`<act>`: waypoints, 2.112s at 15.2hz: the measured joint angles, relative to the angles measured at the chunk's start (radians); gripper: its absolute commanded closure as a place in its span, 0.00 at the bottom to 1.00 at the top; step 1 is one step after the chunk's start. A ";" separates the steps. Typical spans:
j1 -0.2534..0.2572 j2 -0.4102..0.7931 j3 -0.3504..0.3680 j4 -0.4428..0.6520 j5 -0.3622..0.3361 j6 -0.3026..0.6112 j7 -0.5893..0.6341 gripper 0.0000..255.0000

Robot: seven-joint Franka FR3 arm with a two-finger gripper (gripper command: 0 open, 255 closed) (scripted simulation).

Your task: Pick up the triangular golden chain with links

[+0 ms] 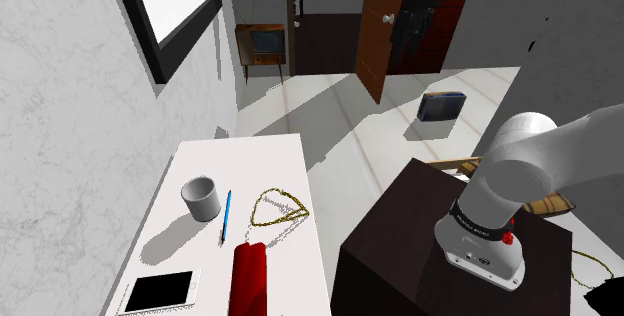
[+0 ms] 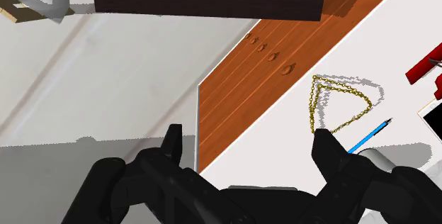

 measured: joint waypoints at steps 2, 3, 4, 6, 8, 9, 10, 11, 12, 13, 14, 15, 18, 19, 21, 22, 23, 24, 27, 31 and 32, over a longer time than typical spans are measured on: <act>0.003 0.000 0.006 -0.013 0.005 0.014 0.005 0.00; 0.007 0.008 0.015 -0.028 0.012 0.037 0.011 0.00; 0.010 0.015 0.022 -0.050 0.018 0.067 0.015 0.00; 0.019 0.024 0.040 -0.103 0.034 0.131 0.026 0.00; 0.030 0.043 0.058 -0.144 0.049 0.194 0.036 0.00; 0.036 0.050 0.070 -0.172 0.059 0.231 0.044 0.00; 0.042 0.069 0.081 -0.181 0.068 0.261 0.050 0.00; 0.048 0.095 0.093 -0.191 0.077 0.299 0.057 0.00; 0.055 0.110 0.105 -0.214 0.087 0.339 0.063 0.00; 0.059 0.135 0.112 -0.223 0.093 0.375 0.065 0.00; 0.064 0.147 0.120 -0.243 0.099 0.408 0.066 0.00; 0.070 0.170 0.130 -0.254 0.107 0.443 0.071 0.00; 0.090 0.239 0.164 -0.278 0.131 0.542 0.090 0.00; 0.096 0.264 0.174 -0.286 0.138 0.578 0.094 0.00; 0.105 0.334 0.194 -0.286 0.149 0.652 0.102 0.00; 0.113 0.373 0.210 -0.291 0.158 0.699 0.112 0.00; 0.117 0.415 0.221 -0.291 0.162 0.743 0.115 0.00; 0.122 0.445 0.232 -0.291 0.166 0.776 0.123 0.00; 0.131 0.561 0.261 -0.277 0.169 0.883 0.139 0.00; 0.145 0.727 0.302 -0.234 0.150 1.016 0.184 0.00; 0.148 0.766 0.309 -0.220 0.140 1.044 0.195 0.00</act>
